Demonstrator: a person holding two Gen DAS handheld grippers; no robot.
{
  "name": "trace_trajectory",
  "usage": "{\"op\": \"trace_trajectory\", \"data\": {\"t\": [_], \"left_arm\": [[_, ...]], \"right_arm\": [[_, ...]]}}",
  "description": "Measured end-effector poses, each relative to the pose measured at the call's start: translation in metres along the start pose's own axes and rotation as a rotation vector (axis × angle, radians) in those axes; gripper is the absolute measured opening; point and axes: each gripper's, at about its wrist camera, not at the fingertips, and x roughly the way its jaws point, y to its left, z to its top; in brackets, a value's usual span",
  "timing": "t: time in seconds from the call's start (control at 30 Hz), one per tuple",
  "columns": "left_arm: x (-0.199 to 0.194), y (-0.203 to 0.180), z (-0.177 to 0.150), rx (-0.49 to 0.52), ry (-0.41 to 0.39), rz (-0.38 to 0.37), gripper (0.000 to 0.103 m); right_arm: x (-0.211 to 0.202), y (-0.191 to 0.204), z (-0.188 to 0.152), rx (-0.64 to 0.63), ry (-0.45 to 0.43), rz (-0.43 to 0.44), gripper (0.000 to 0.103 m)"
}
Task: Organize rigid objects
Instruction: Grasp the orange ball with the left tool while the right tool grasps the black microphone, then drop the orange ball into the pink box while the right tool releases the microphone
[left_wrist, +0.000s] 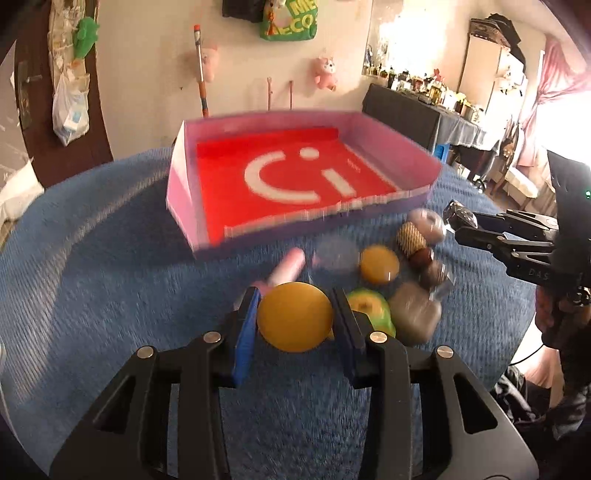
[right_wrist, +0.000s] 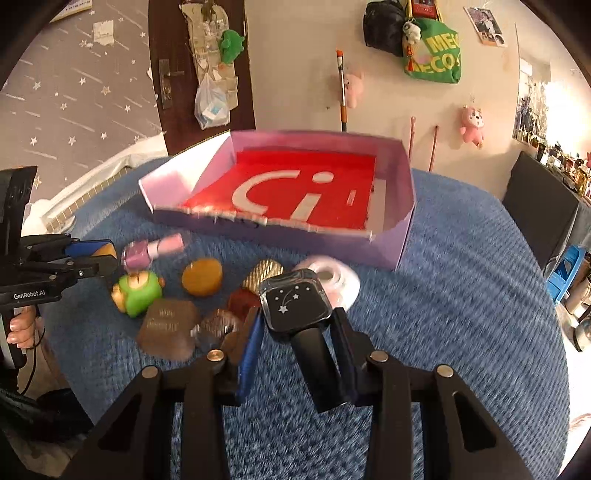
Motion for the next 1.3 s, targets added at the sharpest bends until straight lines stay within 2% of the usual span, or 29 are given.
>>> {"op": "trace_trajectory", "data": {"t": [0.1,0.23,0.33,0.43,0.57,0.73,0.97,1.0,1.03,1.17,1.3], "left_arm": [[-0.004,0.002,0.03,0.027,-0.023,0.016,0.036],[0.013,0.011,0.072,0.04,0.009,0.023,0.036],[0.036,0.019,0.09,0.031,0.064,0.067,0.036],[0.059,0.019,0.099,0.06,0.116,0.114,0.036],[0.087,0.019,0.101,0.086,0.194,0.143,0.036],[0.108,0.02,0.098,0.097,0.255,0.17,0.036],[0.12,0.027,0.096,0.093,0.286,0.188,0.036],[0.122,0.027,0.095,0.096,0.286,0.185,0.036],[0.123,0.026,0.095,0.101,0.287,0.184,0.036],[0.129,0.024,0.093,0.109,0.3,0.18,0.036],[0.134,0.025,0.089,0.118,0.311,0.176,0.036]], "right_arm": [[-0.007,-0.002,0.022,-0.019,-0.038,0.0,0.04],[-0.008,-0.004,0.065,-0.051,-0.064,0.007,0.039],[0.006,-0.006,0.092,-0.056,-0.031,0.005,0.039],[0.03,-0.007,0.116,-0.092,0.029,-0.04,0.039],[0.062,-0.01,0.131,-0.118,0.124,-0.083,0.039],[0.091,-0.008,0.132,-0.172,0.208,-0.125,0.038],[0.119,-0.012,0.123,-0.198,0.295,-0.161,0.037],[0.12,-0.011,0.122,-0.201,0.295,-0.166,0.019],[0.12,-0.012,0.122,-0.209,0.29,-0.182,0.013],[0.122,-0.02,0.127,-0.179,0.315,-0.165,0.01],[0.128,-0.017,0.122,-0.216,0.329,-0.171,0.009]]}}
